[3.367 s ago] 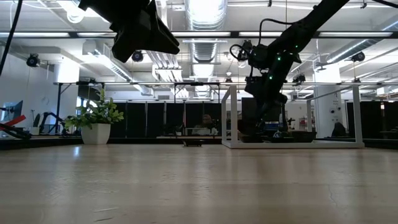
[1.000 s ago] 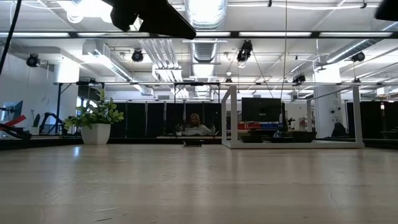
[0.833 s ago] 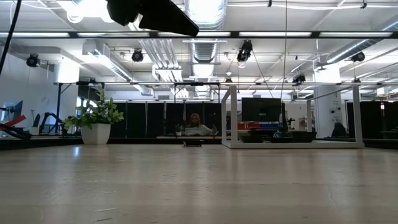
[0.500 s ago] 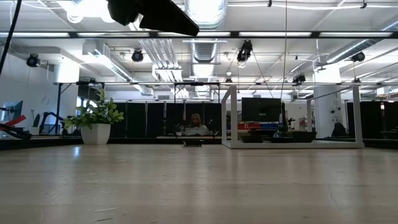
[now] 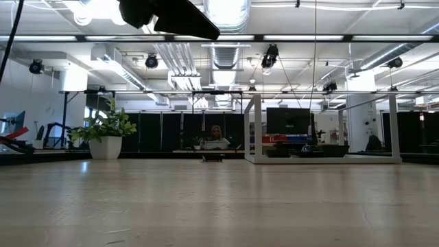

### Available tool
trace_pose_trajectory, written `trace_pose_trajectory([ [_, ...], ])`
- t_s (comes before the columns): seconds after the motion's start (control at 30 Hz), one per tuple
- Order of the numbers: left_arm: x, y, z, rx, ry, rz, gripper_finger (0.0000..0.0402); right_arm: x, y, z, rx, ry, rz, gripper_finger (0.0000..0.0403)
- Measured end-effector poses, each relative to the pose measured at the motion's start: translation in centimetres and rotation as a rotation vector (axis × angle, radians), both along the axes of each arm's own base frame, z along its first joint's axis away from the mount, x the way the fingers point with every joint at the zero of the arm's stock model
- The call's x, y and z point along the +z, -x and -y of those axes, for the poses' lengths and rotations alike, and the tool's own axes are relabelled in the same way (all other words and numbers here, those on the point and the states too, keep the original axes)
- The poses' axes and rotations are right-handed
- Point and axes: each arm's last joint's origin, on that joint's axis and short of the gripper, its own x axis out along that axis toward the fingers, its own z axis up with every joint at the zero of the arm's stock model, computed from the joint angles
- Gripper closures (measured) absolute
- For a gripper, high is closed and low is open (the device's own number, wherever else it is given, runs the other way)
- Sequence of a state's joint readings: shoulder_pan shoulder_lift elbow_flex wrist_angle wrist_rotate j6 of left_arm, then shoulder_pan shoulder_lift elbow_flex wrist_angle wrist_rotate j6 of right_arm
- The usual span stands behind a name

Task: Pick & Place Mini shaped plates
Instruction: Stack the distorted square plate on top of the other distorted square plates on the shelf

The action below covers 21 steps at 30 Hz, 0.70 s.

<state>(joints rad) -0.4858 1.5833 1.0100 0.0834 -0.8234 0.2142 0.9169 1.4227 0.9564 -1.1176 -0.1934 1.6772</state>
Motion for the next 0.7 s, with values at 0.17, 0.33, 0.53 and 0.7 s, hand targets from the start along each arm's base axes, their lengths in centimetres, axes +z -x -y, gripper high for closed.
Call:
trace_pose_trajectory([
  [0.17, 0.0, 0.0, 0.0, -0.004, -0.011, -0.005, 0.0312, -0.3, -0.3, -0.3, 0.0, -0.035, 0.035, 0.0318],
  [0.33, 0.0, 0.0, 0.0, -0.004, -0.011, -0.005, 0.0312, -1.2, 0.0, -0.1, -0.048, -0.009, 0.019, 0.0297],
  [0.53, 0.0, 0.0, 0.0, -0.005, -0.012, -0.006, 0.0312, -2.1, 0.2, 0.3, -0.091, 0.006, 0.006, 0.0295],
  [0.7, 0.0, 0.0, 0.0, -0.004, -0.012, -0.006, 0.0312, -3.4, 0.1, -0.2, -0.08, -0.08, 0.044, 0.0304],
])
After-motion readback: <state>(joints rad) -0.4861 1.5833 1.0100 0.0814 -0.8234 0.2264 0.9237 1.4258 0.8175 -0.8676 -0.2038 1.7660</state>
